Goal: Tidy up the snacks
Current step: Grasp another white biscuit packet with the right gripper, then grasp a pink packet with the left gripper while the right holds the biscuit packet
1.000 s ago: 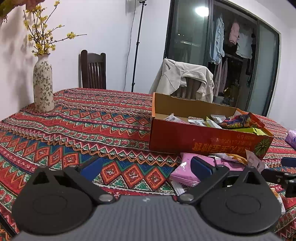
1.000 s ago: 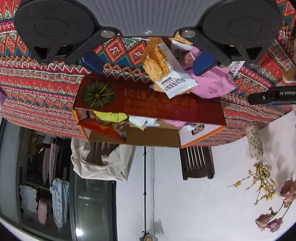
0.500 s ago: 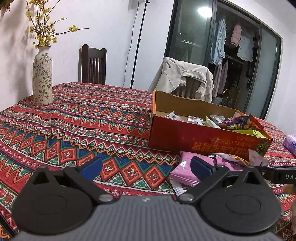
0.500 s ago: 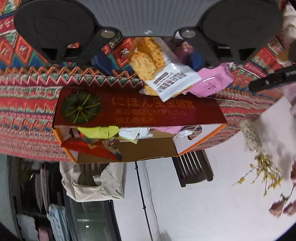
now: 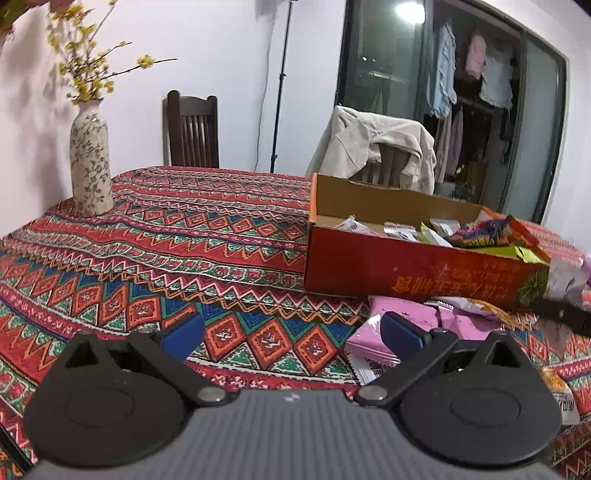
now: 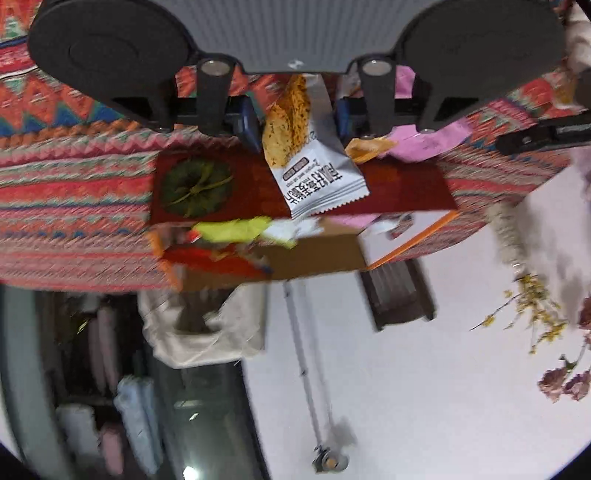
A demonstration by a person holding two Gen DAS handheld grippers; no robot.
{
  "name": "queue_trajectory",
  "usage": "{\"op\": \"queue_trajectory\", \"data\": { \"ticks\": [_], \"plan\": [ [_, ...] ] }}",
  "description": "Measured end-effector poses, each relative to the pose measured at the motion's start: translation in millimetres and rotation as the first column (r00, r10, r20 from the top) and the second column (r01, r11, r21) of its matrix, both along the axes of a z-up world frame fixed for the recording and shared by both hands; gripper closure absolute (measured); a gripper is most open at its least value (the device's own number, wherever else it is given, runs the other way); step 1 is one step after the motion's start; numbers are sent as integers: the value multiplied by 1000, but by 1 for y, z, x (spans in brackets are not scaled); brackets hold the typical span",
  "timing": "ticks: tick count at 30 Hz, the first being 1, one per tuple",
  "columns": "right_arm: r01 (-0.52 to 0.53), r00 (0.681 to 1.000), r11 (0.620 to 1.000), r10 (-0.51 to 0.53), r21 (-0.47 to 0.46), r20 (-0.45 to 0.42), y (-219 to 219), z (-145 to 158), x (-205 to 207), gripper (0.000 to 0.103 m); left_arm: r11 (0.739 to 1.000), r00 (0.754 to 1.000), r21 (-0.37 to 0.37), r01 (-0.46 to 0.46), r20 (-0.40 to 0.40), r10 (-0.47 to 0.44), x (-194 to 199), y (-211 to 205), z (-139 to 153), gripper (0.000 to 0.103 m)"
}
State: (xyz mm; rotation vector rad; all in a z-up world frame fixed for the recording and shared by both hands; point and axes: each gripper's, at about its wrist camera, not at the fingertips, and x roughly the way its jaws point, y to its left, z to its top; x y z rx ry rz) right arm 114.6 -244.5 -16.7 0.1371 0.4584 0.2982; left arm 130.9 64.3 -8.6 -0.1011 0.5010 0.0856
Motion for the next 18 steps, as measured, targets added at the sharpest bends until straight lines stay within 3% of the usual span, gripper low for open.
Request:
{"op": "queue_trajectory", "data": {
  "ticks": [9,18],
  "plan": [
    [12,1000,1000,-12,-9,22,-2,0,-3,64,995,995,59,75,-65,-71,27,-35,13,0],
    [6,1000,1000,-6,-3,25,-2,-1,-6,63,985,977,124,117,-190,-93,62,-67,-3,0]
  ]
}}
